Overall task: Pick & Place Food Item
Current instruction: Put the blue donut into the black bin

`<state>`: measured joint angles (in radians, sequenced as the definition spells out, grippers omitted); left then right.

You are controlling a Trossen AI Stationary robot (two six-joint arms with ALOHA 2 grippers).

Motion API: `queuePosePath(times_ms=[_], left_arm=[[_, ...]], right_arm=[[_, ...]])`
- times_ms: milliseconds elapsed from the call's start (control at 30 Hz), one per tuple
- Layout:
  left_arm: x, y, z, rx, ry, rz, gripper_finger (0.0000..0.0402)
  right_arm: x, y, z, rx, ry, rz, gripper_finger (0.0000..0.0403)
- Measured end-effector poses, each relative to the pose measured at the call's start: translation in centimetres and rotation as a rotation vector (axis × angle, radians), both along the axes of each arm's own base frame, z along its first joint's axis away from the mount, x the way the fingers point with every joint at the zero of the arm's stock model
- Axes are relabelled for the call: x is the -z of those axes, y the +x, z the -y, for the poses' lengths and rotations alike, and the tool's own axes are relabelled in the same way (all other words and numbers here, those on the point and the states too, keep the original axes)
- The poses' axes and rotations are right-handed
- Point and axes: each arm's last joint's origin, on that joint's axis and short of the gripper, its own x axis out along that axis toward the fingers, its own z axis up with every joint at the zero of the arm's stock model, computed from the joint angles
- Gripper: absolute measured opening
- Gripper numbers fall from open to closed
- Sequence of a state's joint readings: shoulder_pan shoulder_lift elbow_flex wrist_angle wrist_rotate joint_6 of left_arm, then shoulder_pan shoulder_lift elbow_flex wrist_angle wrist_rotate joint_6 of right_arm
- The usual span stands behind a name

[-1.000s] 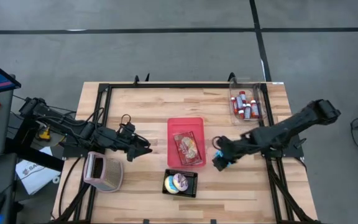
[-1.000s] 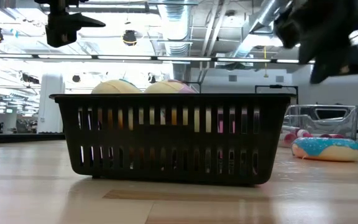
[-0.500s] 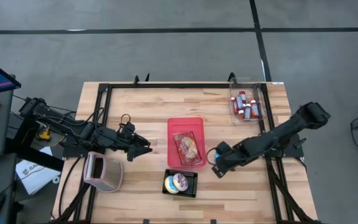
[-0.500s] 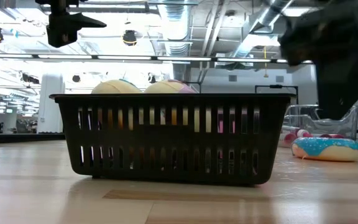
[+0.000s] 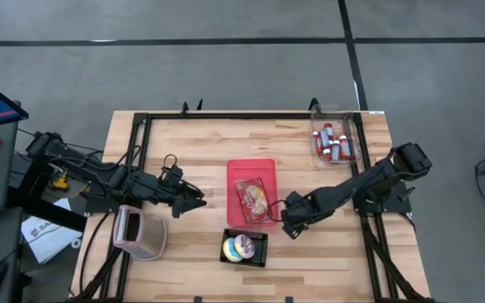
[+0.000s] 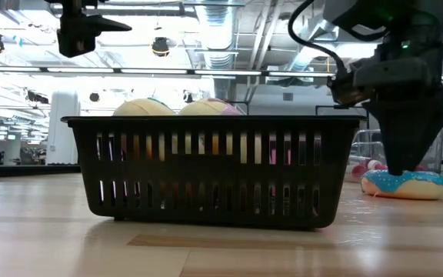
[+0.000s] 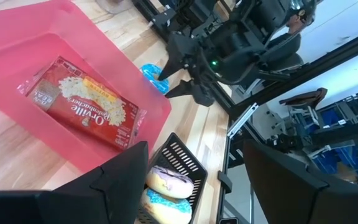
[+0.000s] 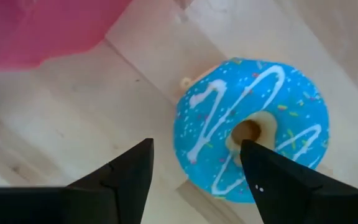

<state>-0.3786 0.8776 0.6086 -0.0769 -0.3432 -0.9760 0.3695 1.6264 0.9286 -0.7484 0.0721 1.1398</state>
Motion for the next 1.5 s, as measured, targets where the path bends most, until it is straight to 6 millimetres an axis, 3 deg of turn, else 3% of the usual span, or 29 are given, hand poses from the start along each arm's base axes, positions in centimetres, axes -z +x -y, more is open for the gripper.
queuePosePath(times_ms=[300, 1233, 1500], left_arm=[[-0.1, 0.0, 0.1, 0.015, -0.019, 0.011, 0.0260], [-0.1, 0.0, 0.1, 0.031, -0.021, 0.009, 0.0260], [-0.2, 0.1, 0.1, 0.031, -0.023, 0.014, 0.0260]], right_arm=[[0.0, 0.4, 1.2, -0.013, -0.015, -0.001, 0.0232], [1.0, 0.8, 0.8, 0.041, -0.010, -0.011, 0.0231], [2.4, 1.0, 0.6, 0.038, 0.008, -0.068, 0.0186]])
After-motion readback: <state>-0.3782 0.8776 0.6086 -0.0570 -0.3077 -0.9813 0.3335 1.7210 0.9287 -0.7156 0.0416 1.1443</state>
